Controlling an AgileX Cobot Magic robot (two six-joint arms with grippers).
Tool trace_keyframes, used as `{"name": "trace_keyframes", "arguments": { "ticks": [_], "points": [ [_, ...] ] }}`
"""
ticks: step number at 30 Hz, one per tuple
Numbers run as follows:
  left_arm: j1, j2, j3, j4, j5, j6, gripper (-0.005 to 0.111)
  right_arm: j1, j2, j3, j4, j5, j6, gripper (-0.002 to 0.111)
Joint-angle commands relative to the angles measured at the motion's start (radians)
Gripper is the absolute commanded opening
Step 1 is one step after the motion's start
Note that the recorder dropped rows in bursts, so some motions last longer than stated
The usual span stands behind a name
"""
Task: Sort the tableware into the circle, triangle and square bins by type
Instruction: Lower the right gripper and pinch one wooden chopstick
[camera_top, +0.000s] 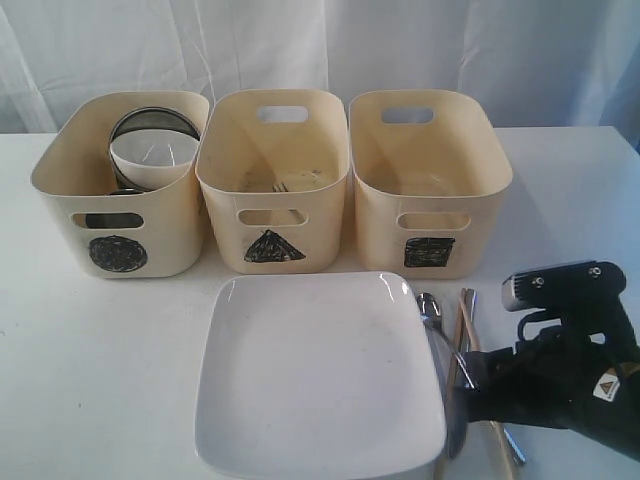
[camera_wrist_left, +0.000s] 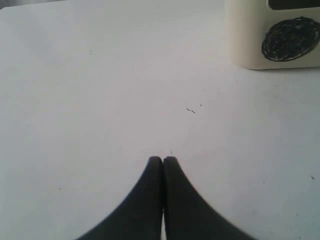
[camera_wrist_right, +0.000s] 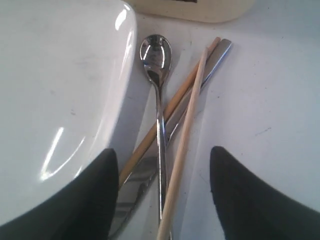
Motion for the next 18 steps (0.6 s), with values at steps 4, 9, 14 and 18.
{"name": "trace_keyframes", "arguments": {
  "ticks": [4,9,14,18],
  "points": [
    [-0.006,-0.004,0.005,-0.011,-0.003,-0.003,0.0,-0.004,0.078,-0.031,0.004,-0.008,-0.013,0.052],
    [-0.006,-0.004,0.005,-0.011,-0.003,-0.003,0.0,-0.004,0.13,-0.063,0.004,0.006,-0.024,0.052],
    [-0.006,-0.004,0.005,-0.011,-0.003,-0.003,0.0,-0.004,0.181,-0.095,0.004,0.029,-0.119,0.046],
    [-0.006,-0.004,0.005,-0.011,-0.003,-0.003,0.0,-0.004,0.209,-0.105,0.004,0.029,-0.136,0.041]
  ]
}}
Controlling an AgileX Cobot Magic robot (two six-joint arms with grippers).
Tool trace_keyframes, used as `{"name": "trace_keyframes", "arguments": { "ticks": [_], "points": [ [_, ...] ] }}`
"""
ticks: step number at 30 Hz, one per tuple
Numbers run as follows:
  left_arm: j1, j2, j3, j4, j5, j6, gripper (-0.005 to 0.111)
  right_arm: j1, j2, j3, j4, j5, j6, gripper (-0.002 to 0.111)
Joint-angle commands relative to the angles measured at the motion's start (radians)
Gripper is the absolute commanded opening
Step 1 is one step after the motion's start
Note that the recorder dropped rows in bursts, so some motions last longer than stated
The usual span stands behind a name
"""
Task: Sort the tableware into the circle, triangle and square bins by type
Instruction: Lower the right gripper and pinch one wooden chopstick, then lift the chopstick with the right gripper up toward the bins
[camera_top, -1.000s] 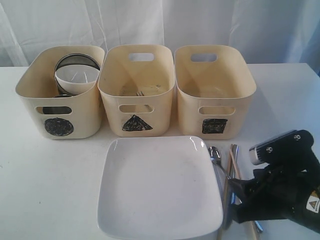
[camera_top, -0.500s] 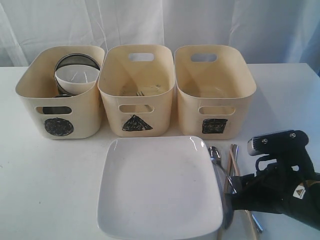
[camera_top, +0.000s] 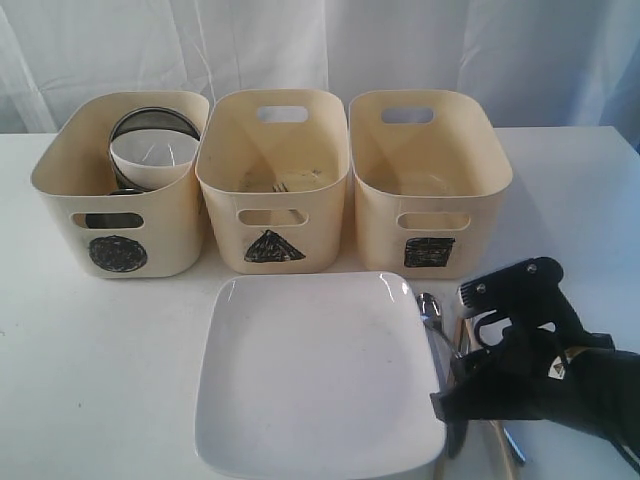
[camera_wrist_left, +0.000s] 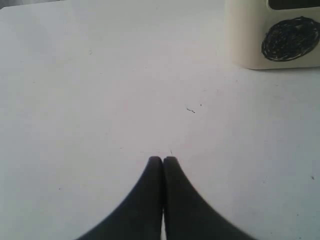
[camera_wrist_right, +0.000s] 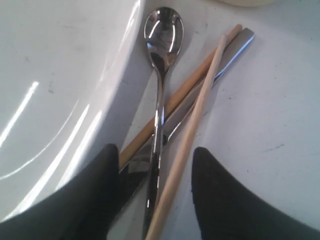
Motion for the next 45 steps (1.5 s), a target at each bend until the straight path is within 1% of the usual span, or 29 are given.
{"name": "trace_keyframes", "arguments": {
  "ticks": [1,9,12,26,33,39,45],
  "points": [
    [-0.006,-0.004,0.005,-0.011,-0.003,-0.003,0.0,-0.004,0.026,-0.009,0.001,0.0,-0.037,0.04],
    [-0.006,-0.004,0.005,-0.011,-0.003,-0.003,0.0,-0.004,0.065,-0.009,0.001,-0.01,-0.036,0.04],
    [-0.006,-0.004,0.005,-0.011,-0.003,-0.003,0.0,-0.004,0.077,-0.009,0.001,-0.01,-0.036,0.037],
    [-0.006,-0.004,0.005,-0.011,-0.003,-0.003,0.0,-0.004,0.097,-0.009,0.001,-0.019,-0.036,0.017],
    [-0.006,-0.004,0.005,-0.011,-0.003,-0.003,0.0,-0.004,0.097,-0.009,0.004,-0.042,-0.021,0.001],
    [-0.006,-0.004,0.005,-0.011,-0.003,-0.003,0.0,-0.004,0.091,-0.009,0.025,-0.047,0.036,0.0],
    [-0.006,-0.004,0.005,-0.011,-0.003,-0.003,0.0,-0.004,-0.008,-0.009,0.025,-0.023,0.042,0.0]
  ]
}}
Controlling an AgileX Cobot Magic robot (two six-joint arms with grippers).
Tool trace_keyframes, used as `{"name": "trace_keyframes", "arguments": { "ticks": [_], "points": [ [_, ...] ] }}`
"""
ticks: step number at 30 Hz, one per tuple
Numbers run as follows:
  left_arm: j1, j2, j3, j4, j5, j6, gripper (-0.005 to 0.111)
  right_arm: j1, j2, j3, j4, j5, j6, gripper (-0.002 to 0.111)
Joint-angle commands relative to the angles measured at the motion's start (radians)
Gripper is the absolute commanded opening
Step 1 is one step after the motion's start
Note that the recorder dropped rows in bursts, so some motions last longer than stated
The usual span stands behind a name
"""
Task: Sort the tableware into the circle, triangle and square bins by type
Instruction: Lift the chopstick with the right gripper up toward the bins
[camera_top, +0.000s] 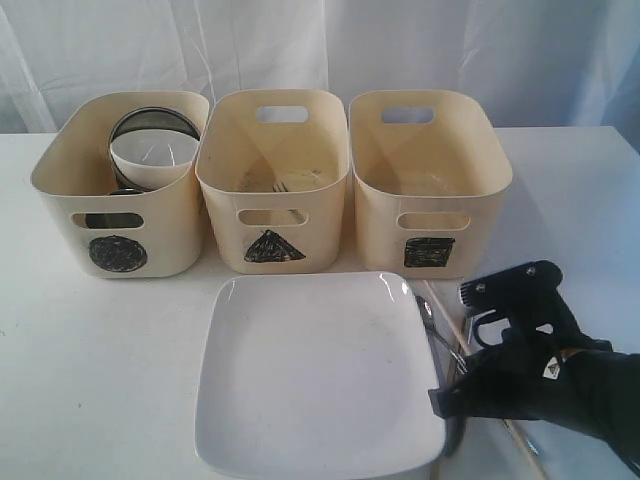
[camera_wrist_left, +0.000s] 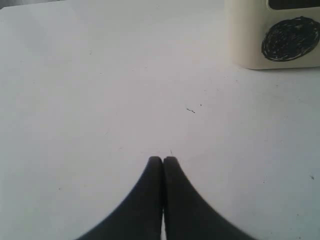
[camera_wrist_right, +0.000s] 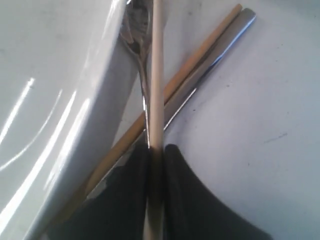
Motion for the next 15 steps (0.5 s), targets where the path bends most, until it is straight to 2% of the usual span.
{"name": "trace_keyframes", "arguments": {
  "ticks": [1,15],
  "points": [
    [-0.006,-0.004,0.005,-0.011,-0.003,-0.003,0.0,-0.004,-0.085,-0.005,0.003,0.019,0.006,0.0],
    [-0.006,-0.004,0.005,-0.011,-0.003,-0.003,0.0,-0.004,-0.485,-0.005,0.003,0.118,0.078,0.0]
  ]
}}
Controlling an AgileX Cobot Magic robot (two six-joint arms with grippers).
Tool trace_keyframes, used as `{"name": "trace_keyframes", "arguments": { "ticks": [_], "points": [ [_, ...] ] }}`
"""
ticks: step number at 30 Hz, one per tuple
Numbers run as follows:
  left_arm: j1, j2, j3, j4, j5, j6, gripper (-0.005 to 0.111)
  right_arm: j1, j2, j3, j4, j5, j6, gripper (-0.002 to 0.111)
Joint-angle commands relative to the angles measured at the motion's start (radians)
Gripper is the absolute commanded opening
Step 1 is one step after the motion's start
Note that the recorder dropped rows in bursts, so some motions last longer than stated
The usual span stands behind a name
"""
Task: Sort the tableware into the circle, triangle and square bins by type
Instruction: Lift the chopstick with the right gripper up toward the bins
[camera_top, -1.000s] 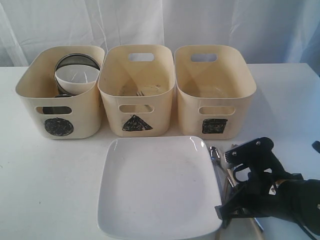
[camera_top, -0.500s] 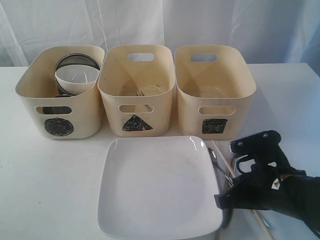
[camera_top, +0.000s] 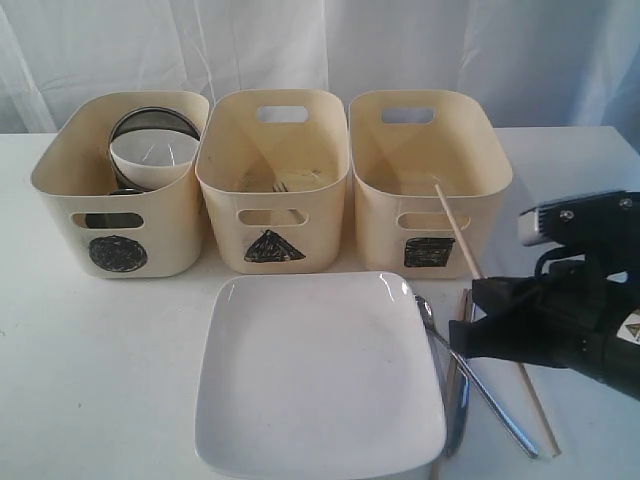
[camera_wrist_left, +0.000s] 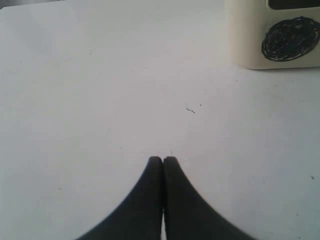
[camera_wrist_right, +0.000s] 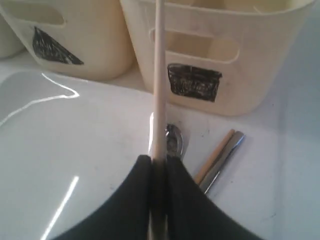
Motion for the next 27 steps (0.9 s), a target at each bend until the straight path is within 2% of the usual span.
{"name": "trace_keyframes", "arguments": {
  "ticks": [1,12,27],
  "points": [
    [-0.006,-0.004,0.005,-0.011,-0.003,-0.003,0.0,-0.004,-0.073,-0.008,0.003,0.0,0.02,0.0],
    [-0.006,-0.004,0.005,-0.011,-0.003,-0.003,0.0,-0.001,-0.034,-0.222,-0.001,0.072,0.028,0.0],
    [-0.006,-0.004,0.005,-0.011,-0.003,-0.003,0.0,-0.001,0.241,-0.474,0.001,0.094,0.028,0.0]
  ]
}}
